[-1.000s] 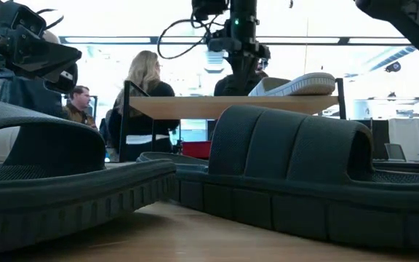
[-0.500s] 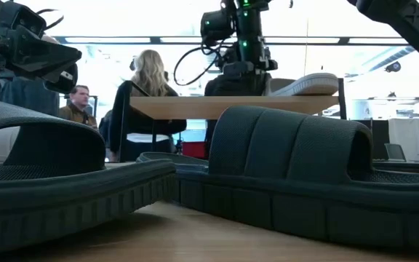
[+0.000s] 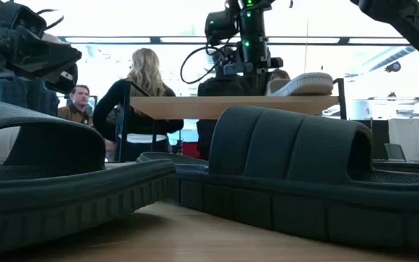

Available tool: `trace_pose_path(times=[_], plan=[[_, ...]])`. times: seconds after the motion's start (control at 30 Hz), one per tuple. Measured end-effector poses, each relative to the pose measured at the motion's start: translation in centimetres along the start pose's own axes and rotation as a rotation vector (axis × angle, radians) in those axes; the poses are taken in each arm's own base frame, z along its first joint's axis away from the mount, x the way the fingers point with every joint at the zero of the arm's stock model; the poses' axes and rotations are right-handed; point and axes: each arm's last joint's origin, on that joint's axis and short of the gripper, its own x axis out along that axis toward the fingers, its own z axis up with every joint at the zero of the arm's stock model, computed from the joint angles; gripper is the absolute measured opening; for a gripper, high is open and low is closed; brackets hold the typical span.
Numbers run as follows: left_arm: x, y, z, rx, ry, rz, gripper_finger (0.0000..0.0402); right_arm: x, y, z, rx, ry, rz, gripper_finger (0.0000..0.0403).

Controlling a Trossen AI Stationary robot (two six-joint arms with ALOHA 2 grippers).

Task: Pick and place slides into the shelf
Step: Put the gray slipper on the shelf

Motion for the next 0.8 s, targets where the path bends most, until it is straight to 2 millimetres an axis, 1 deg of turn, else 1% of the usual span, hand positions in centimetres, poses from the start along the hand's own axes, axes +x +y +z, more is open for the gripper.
trace_pose_path(times=[0.13, 0.27, 0.37, 0.43, 0.5, 0.57, 0.7, 0.8], plan=[[0.0, 0.0, 0.0, 0.000, 0.000, 0.000, 0.0017, -0.4, -0.2, 0.1, 0.005, -0.015, 0.006, 0.0008], [0.0, 0.0, 0.0, 0.000, 0.000, 0.000, 0.0017, -2.2, -0.4, -0.1, 0.031, -0.071, 0.035, 0.0008], [0.0, 0.0, 0.0, 0.000, 0.000, 0.000, 0.0017, -3.8, 0.1, -0.5, 0.000, -0.101, 0.156, 0.0008], [0.0, 0.0, 0.0, 0.000, 0.000, 0.000, 0.0017, -5.4, 1.1, -1.1, -0.063, -0.138, 0.293, 0.0008], [0.0, 0.0, 0.0, 0.000, 0.000, 0.000, 0.0017, -7.2, 2.6, -2.0, -0.110, -0.175, 0.442, 0.0008], [0.0, 0.0, 0.0, 0.000, 0.000, 0.000, 0.0017, -8.5, 4.3, -2.8, -0.123, -0.194, 0.548, 0.0009], [0.0, 0.0, 0.0, 0.000, 0.000, 0.000, 0.0017, -10.6, 7.4, -4.4, -0.113, -0.235, 0.667, 0.0021], [0.0, 0.0, 0.0, 0.000, -0.001, 0.000, 0.0017, -12.3, 9.2, -6.1, -0.109, -0.238, 0.719, 0.0048]])
